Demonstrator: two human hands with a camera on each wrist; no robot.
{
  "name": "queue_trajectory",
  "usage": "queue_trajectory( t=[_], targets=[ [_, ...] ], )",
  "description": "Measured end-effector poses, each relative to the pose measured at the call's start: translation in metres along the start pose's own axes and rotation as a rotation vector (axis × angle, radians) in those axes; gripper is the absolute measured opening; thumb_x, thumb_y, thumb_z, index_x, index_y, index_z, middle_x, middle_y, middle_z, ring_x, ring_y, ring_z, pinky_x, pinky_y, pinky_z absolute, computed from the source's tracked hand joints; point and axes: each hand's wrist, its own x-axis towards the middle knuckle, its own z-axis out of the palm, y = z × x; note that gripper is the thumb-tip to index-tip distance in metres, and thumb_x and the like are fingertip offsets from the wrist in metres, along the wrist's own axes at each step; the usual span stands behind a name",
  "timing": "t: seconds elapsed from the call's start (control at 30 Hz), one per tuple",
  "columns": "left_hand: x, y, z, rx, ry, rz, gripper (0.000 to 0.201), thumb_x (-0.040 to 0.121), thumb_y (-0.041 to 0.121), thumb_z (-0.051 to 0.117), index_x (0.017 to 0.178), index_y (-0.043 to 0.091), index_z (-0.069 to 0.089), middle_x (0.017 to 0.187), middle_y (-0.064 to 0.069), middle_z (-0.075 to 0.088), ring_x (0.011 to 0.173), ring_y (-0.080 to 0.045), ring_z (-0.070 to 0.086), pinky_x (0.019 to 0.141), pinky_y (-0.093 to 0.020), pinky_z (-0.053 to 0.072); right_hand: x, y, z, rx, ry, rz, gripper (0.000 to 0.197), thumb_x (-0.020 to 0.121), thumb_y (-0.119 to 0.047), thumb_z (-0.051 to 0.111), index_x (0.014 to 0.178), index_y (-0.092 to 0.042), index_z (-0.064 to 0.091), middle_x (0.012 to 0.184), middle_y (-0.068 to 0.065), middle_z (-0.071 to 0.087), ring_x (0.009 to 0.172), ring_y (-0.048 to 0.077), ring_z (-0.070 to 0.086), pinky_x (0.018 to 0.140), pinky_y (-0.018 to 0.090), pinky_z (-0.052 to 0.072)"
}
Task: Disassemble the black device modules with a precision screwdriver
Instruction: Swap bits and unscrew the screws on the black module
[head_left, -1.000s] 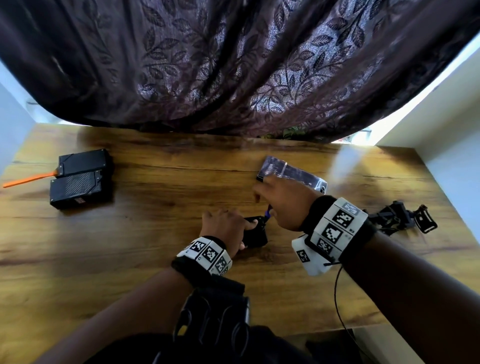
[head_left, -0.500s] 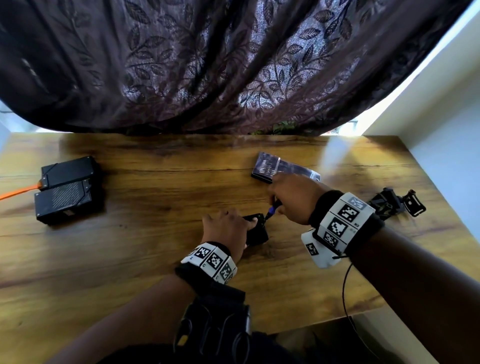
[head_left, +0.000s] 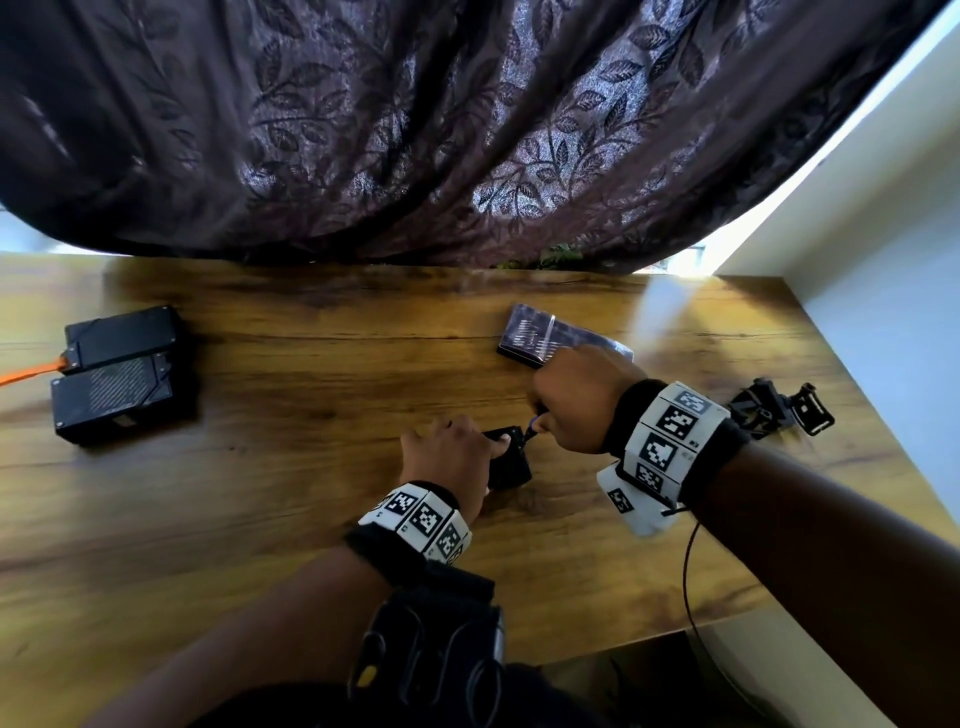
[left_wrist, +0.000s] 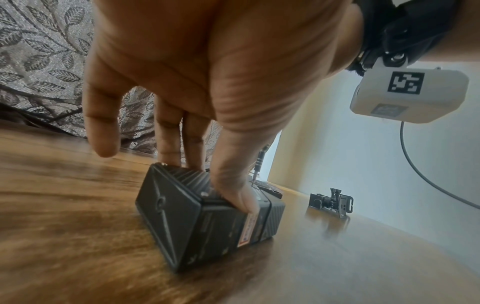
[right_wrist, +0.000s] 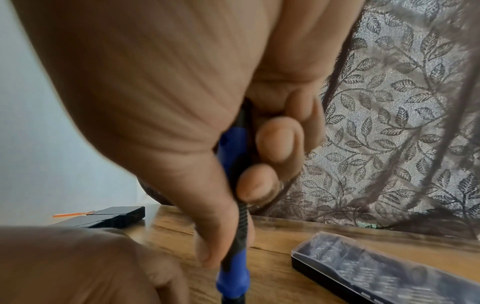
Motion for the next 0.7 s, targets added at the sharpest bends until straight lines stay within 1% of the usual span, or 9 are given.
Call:
queue_trajectory(
  t=[0.13, 0.2, 0.27, 0.3, 0.33, 0.4, 0.43, 0.57, 0.7],
  targets=[
    [0.0, -0.0002, 0.0008, -0.001, 0.009, -0.001, 0.066, 0.098, 0.026, 0.063, 0.151, 0.051, 0.034, 0.138, -0.002, 0.05, 0.128, -0.029, 0.046, 0.101, -0.055, 0.04, 0.0013, 0.0005, -0.0017, -0.01, -0.017, 0.012, 0.022, 0.093, -0.037, 0.06, 0.085, -0.021, 0.073, 0.081, -0.002, 0.069, 0.08, 0.022, 0.065, 0.078, 0.039, 0.058],
    [0.0004, -0.0008, 0.0005, -0.008, 0.007, 0.0, 0.066, 0.098, 0.025, 0.063, 0.151, 0.051, 0.034, 0.139, -0.002, 0.05, 0.128, -0.03, 0.046, 0.101, -0.055, 0.039, 0.0029, 0.0009, -0.0028, -0.003, -0.017, 0.024, 0.023, 0.092, -0.036, 0.06, 0.079, -0.02, 0.069, 0.077, -0.003, 0.066, 0.078, 0.022, 0.065, 0.077, 0.037, 0.058],
    [0.0008, -0.0018, 0.0005, -0.017, 0.003, 0.0, 0.066, 0.098, 0.024, 0.063, 0.151, 0.051, 0.035, 0.139, -0.002, 0.049, 0.128, -0.03, 0.046, 0.101, -0.056, 0.039, 0.0044, 0.0003, -0.0033, 0.018, -0.008, 0.053, 0.031, 0.092, -0.036, 0.062, 0.066, -0.02, 0.056, 0.068, -0.005, 0.057, 0.074, 0.022, 0.061, 0.073, 0.034, 0.056],
    [0.0011, -0.0019, 0.0004, -0.019, 0.003, 0.001, 0.066, 0.098, 0.023, 0.063, 0.15, 0.051, 0.035, 0.139, -0.002, 0.05, 0.127, -0.03, 0.046, 0.101, -0.056, 0.039, 0.0049, -0.0002, -0.0022, 0.032, 0.0, 0.073, 0.037, 0.092, -0.037, 0.063, 0.062, -0.019, 0.049, 0.065, -0.005, 0.053, 0.072, 0.022, 0.059, 0.07, 0.032, 0.054],
    [0.0012, -0.0021, 0.0007, -0.019, 0.004, 0.001, 0.065, 0.098, 0.024, 0.062, 0.15, 0.051, 0.035, 0.138, -0.002, 0.05, 0.127, -0.03, 0.046, 0.102, -0.056, 0.04, 0.0052, -0.0006, -0.0008, 0.053, 0.015, 0.099, 0.041, 0.091, -0.038, 0.065, 0.06, -0.019, 0.046, 0.064, -0.005, 0.05, 0.07, 0.021, 0.058, 0.067, 0.031, 0.052],
    [0.0017, -0.0021, 0.0009, -0.019, 0.005, 0.0, 0.065, 0.098, 0.026, 0.063, 0.151, 0.052, 0.034, 0.138, -0.002, 0.05, 0.128, -0.03, 0.045, 0.102, -0.055, 0.039, 0.0044, -0.0007, 0.0026, 0.118, 0.04, 0.163, 0.042, 0.09, -0.039, 0.066, 0.059, -0.019, 0.048, 0.064, -0.005, 0.051, 0.066, 0.019, 0.056, 0.062, 0.029, 0.048],
    [0.0018, -0.0022, 0.0011, -0.02, 0.005, 0.001, 0.065, 0.098, 0.027, 0.063, 0.151, 0.052, 0.034, 0.139, -0.002, 0.049, 0.129, -0.03, 0.045, 0.102, -0.055, 0.039, 0.0034, -0.0006, 0.0042, 0.15, 0.043, 0.189, 0.042, 0.091, -0.04, 0.067, 0.059, -0.019, 0.05, 0.065, -0.004, 0.053, 0.065, 0.018, 0.056, 0.061, 0.029, 0.047],
    [0.0017, -0.0014, 0.0023, -0.009, 0.009, 0.003, 0.066, 0.097, 0.026, 0.064, 0.151, 0.051, 0.034, 0.139, -0.002, 0.049, 0.13, -0.029, 0.044, 0.102, -0.055, 0.04, 0.0006, -0.0011, 0.0042, 0.197, 0.007, 0.213, 0.042, 0.093, -0.043, 0.064, 0.063, -0.018, 0.052, 0.07, -0.002, 0.055, 0.073, 0.021, 0.061, 0.071, 0.033, 0.056],
    [0.0024, -0.0026, 0.0016, -0.019, -0.001, 0.006, 0.067, 0.098, 0.024, 0.063, 0.151, 0.051, 0.033, 0.138, -0.001, 0.048, 0.13, -0.028, 0.044, 0.102, -0.055, 0.039, 0.005, -0.0009, -0.0002, 0.173, -0.019, 0.199, 0.035, 0.093, -0.043, 0.064, 0.069, -0.019, 0.052, 0.08, 0.0, 0.061, 0.079, 0.021, 0.064, 0.077, 0.038, 0.06]
  ],
)
